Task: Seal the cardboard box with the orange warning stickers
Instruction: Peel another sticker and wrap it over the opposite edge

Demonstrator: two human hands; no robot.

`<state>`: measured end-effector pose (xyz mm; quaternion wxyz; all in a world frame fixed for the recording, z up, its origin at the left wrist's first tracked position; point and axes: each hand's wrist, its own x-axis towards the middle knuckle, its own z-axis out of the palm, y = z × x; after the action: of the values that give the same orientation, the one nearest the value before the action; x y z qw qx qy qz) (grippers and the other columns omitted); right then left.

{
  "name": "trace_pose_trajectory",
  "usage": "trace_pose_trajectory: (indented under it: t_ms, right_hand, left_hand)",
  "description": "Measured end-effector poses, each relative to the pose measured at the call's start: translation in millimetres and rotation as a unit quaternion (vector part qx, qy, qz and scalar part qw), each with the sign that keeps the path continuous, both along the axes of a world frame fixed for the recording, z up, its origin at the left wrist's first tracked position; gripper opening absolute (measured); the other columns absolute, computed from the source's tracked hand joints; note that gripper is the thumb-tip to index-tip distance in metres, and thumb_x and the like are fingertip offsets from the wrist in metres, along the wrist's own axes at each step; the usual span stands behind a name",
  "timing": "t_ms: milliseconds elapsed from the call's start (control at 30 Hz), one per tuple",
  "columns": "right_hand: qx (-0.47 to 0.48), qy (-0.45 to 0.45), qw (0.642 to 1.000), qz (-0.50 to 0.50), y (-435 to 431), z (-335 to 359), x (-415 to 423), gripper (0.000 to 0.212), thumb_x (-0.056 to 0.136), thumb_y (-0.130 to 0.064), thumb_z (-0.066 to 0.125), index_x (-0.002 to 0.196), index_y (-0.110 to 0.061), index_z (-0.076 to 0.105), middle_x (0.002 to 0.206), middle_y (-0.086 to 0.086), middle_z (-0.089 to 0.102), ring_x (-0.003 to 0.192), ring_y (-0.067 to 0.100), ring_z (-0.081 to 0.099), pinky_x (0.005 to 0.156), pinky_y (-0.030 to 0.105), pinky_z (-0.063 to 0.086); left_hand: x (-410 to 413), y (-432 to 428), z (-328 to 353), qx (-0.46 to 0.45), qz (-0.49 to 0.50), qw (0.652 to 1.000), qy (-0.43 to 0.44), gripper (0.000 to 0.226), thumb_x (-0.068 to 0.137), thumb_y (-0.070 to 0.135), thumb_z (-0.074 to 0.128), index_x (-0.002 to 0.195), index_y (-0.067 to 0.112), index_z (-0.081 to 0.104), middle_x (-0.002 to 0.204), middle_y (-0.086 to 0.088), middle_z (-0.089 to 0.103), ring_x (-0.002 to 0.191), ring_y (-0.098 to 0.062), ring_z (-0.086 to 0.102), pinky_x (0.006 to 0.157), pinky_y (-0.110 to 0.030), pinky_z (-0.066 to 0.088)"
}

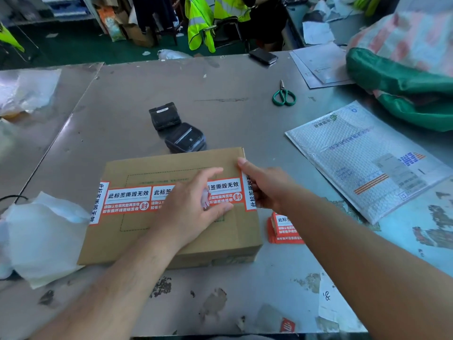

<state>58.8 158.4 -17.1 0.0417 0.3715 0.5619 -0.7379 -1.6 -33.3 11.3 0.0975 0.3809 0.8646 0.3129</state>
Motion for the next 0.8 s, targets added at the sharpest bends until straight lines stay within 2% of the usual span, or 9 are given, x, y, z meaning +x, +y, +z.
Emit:
trace_pose_trajectory:
  t_ms: [67, 167, 267, 367, 400, 467, 633, 733, 800]
  right_hand:
    - [-0.041, 0.021, 0.999, -0.003, -3, -6, 11, 0.041, 0.084, -0.056, 0.071, 0.08, -0.016, 0.061, 0.058, -0.001, 0.054, 0.058, 0.017, 0.049, 0.068, 0.033, 0.048]
    - [-0.099, 0.037, 0.994, 0.013, -7, -16, 32, 0.038, 0.085, -0.051, 0.07, 0.084, -0.015, 0.057, 0.06, -0.002, 0.041, 0.055, 0.014, 0.039, 0.061, 0.028, 0.039]
    - [-0.117, 0.043, 0.992, 0.03, -7, -21, 47, 0.056, 0.069, -0.052, 0.081, 0.099, -0.011, 0.057, 0.065, 0.0, 0.046, 0.06, 0.016, 0.041, 0.064, 0.032, 0.04]
    - [-0.121, 0.056, 0.99, 0.041, -6, -18, 53, 0.046, 0.068, -0.044, 0.082, 0.083, -0.012, 0.052, 0.068, 0.004, 0.048, 0.061, 0.017, 0.043, 0.063, 0.032, 0.039]
    - [-0.122, 0.053, 0.99, 0.05, -5, -17, 54, 0.046, 0.068, -0.042, 0.082, 0.086, -0.01, 0.053, 0.069, 0.004, 0.049, 0.061, 0.018, 0.044, 0.063, 0.032, 0.039]
    - [-0.112, 0.042, 0.991, 0.068, -3, -16, 56, 0.055, 0.068, -0.042, 0.083, 0.1, -0.009, 0.054, 0.067, 0.002, 0.05, 0.061, 0.018, 0.047, 0.064, 0.032, 0.041]
    - [-0.048, 0.014, 0.997, 0.06, -4, -14, 43, 0.047, 0.079, -0.05, 0.078, 0.103, -0.014, 0.062, 0.061, -0.001, 0.046, 0.054, 0.015, 0.043, 0.056, 0.027, 0.038]
    - [0.002, -0.01, 1.0, 0.009, -3, -8, 17, 0.048, 0.075, -0.059, 0.076, 0.093, -0.016, 0.067, 0.062, 0.0, 0.05, 0.051, 0.015, 0.047, 0.06, 0.03, 0.043]
    - [0.011, -0.023, 0.999, -0.021, 0, -3, 2, 0.047, 0.072, -0.059, 0.079, 0.081, -0.015, 0.065, 0.063, 0.002, 0.055, 0.051, 0.017, 0.05, 0.06, 0.03, 0.046]
  left_hand:
    - [0, -1, -2, 0.007, -0.002, 1.0, 0.008, 0.061, 0.076, 0.054, 0.073, 0.128, 0.045, 0.043, 0.086, 0.011, 0.068, 0.082, -0.011, 0.063, 0.075, -0.034, 0.052]
    - [0, -1, -5, 0.017, -0.005, 1.0, 0.012, 0.059, 0.077, 0.055, 0.072, 0.128, 0.042, 0.045, 0.085, 0.01, 0.069, 0.081, -0.011, 0.064, 0.074, -0.036, 0.053]
    - [-1, -1, -8, 0.028, -0.007, 0.999, 0.02, 0.057, 0.078, 0.053, 0.072, 0.126, 0.042, 0.045, 0.088, 0.012, 0.07, 0.082, -0.012, 0.065, 0.075, -0.037, 0.055]
    - [-1, 0, -7, 0.038, -0.01, 0.999, 0.015, 0.053, 0.079, 0.05, 0.073, 0.124, 0.04, 0.046, 0.089, 0.012, 0.07, 0.081, -0.011, 0.066, 0.074, -0.037, 0.056]
    - [-2, 0, -7, 0.041, -0.011, 0.999, 0.012, 0.052, 0.08, 0.05, 0.073, 0.124, 0.04, 0.047, 0.088, 0.012, 0.07, 0.081, -0.01, 0.066, 0.074, -0.037, 0.055]
    - [-2, 0, -7, 0.047, -0.011, 0.999, 0.011, 0.05, 0.08, 0.048, 0.073, 0.123, 0.039, 0.048, 0.087, 0.01, 0.071, 0.081, -0.011, 0.066, 0.074, -0.038, 0.054]
    - [0, 0, -6, 0.051, -0.018, 0.998, 0.026, 0.046, 0.081, 0.047, 0.072, 0.121, 0.038, 0.05, 0.086, 0.006, 0.071, 0.081, -0.013, 0.066, 0.073, -0.036, 0.054]
    - [2, 1, -6, 0.053, -0.017, 0.998, 0.039, 0.044, 0.081, 0.044, 0.074, 0.119, 0.034, 0.054, 0.087, 0.012, 0.07, 0.08, -0.011, 0.065, 0.072, -0.027, 0.051]
    - [2, 1, -5, 0.053, -0.01, 0.997, 0.05, 0.043, 0.081, 0.04, 0.076, 0.118, 0.03, 0.057, 0.079, 0.02, 0.063, 0.08, -0.014, 0.063, 0.072, -0.026, 0.046]
